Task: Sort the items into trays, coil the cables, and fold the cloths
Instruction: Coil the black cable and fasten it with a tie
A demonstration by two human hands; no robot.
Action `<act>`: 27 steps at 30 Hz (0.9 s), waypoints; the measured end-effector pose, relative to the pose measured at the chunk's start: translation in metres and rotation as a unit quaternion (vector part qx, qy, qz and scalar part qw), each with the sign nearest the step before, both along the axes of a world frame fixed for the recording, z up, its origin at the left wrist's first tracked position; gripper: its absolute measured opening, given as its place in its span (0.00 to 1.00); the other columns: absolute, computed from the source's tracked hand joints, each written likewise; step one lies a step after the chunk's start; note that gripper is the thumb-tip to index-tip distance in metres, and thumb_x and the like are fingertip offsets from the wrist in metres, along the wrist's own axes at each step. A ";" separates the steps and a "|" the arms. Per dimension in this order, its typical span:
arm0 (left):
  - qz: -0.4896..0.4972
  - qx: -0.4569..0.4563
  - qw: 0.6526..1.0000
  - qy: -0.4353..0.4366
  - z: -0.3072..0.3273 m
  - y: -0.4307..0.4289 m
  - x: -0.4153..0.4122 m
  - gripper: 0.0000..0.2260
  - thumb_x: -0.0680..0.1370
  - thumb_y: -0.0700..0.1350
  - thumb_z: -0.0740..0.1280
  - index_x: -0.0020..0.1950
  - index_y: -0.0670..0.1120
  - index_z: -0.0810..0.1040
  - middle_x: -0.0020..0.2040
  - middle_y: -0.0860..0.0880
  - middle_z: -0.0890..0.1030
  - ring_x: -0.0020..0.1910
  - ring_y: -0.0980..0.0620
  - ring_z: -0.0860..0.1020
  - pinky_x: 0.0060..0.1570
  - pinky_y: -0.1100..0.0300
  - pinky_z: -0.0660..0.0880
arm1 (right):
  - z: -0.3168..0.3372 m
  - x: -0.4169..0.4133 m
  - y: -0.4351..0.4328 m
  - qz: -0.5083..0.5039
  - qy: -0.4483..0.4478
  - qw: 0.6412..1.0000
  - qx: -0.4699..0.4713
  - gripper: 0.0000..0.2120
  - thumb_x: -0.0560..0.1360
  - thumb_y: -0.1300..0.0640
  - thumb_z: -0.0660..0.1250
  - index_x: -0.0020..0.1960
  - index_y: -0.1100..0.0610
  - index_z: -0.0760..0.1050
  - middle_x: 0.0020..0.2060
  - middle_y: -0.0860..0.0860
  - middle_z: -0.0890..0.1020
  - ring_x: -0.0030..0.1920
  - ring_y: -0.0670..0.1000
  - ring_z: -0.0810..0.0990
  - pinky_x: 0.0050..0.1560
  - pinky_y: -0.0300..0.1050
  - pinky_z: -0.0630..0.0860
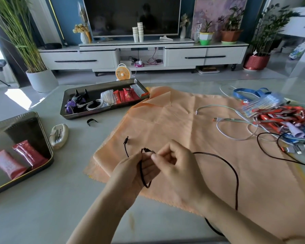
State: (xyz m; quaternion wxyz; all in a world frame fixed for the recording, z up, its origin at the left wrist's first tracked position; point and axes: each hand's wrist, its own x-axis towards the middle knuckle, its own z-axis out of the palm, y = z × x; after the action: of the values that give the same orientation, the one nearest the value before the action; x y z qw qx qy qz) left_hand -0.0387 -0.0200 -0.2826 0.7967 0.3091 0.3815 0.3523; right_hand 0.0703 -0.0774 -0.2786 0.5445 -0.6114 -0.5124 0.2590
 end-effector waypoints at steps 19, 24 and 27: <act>0.045 -0.053 0.971 -0.229 0.020 0.032 -0.026 0.09 0.74 0.42 0.58 0.33 0.47 0.68 0.25 0.56 0.57 0.24 0.59 0.51 0.17 0.67 0.54 | -0.005 0.016 -0.008 0.262 0.049 0.951 -0.158 0.09 0.79 0.59 0.62 0.46 0.53 0.80 0.25 0.46 0.75 0.22 0.42 0.65 0.25 0.32 0.63; -0.035 -0.043 0.978 -0.202 0.029 0.036 -0.045 0.07 0.65 0.38 0.66 0.32 0.48 0.70 0.28 0.56 0.54 0.23 0.58 0.51 0.18 0.63 0.53 | 0.004 0.057 -0.005 0.318 -0.024 0.900 -0.298 0.10 0.78 0.52 0.62 0.43 0.54 0.80 0.24 0.46 0.76 0.22 0.42 0.68 0.24 0.33 0.63; -0.149 -0.032 0.967 -0.204 0.029 0.026 -0.045 0.08 0.66 0.38 0.72 0.34 0.46 0.74 0.25 0.55 0.57 0.21 0.58 0.52 0.19 0.66 0.51 | 0.005 0.074 -0.003 0.297 -0.087 0.886 -0.344 0.13 0.76 0.47 0.64 0.40 0.55 0.80 0.24 0.46 0.77 0.23 0.43 0.70 0.24 0.34 0.66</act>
State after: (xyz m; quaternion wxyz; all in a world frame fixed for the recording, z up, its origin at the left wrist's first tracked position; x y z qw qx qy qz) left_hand -0.0841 0.0056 -0.2534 0.9109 0.2583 0.1718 0.2722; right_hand 0.1439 -0.0800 -0.2732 0.1504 -0.5996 -0.5941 0.5147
